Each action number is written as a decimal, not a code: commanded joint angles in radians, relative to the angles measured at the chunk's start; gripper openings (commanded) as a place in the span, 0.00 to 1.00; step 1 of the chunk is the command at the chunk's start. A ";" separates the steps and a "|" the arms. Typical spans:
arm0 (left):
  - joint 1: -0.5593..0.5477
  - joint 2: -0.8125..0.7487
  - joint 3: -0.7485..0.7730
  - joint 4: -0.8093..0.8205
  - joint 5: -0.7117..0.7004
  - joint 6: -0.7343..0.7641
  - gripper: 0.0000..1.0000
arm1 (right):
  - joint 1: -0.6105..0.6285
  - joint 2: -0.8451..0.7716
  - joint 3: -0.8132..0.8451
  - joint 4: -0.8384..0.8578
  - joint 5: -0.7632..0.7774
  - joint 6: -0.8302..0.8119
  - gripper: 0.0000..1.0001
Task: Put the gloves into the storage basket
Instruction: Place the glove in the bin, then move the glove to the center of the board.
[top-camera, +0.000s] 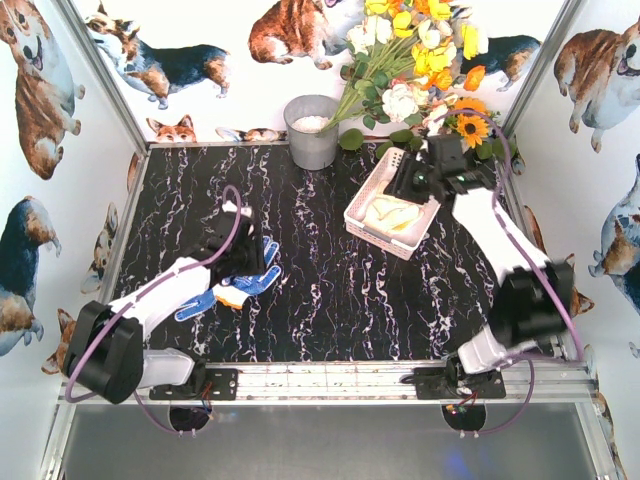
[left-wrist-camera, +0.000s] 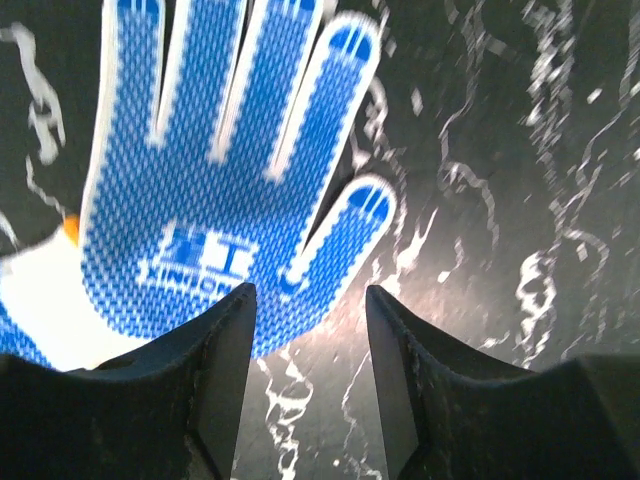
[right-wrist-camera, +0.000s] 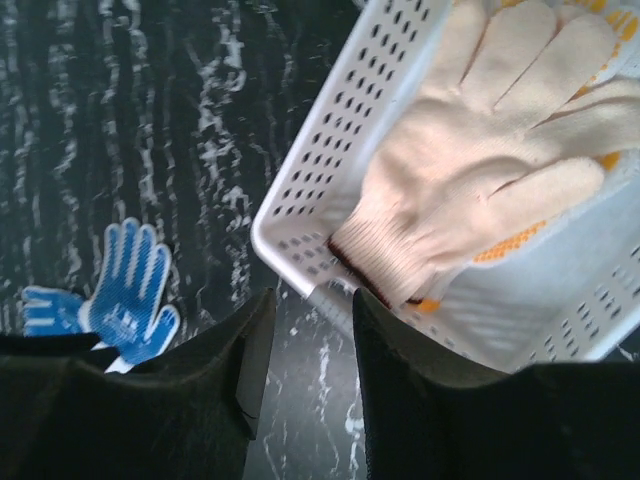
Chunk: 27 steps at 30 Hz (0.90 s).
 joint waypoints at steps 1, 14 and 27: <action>-0.020 -0.047 -0.069 -0.085 -0.025 0.013 0.42 | 0.000 -0.164 -0.104 0.027 -0.064 0.012 0.40; -0.046 0.016 -0.134 -0.016 -0.039 0.020 0.42 | 0.000 -0.485 -0.362 -0.027 -0.116 0.053 0.41; -0.067 0.066 -0.178 0.106 0.001 -0.006 0.12 | 0.000 -0.707 -0.486 -0.101 -0.108 0.068 0.39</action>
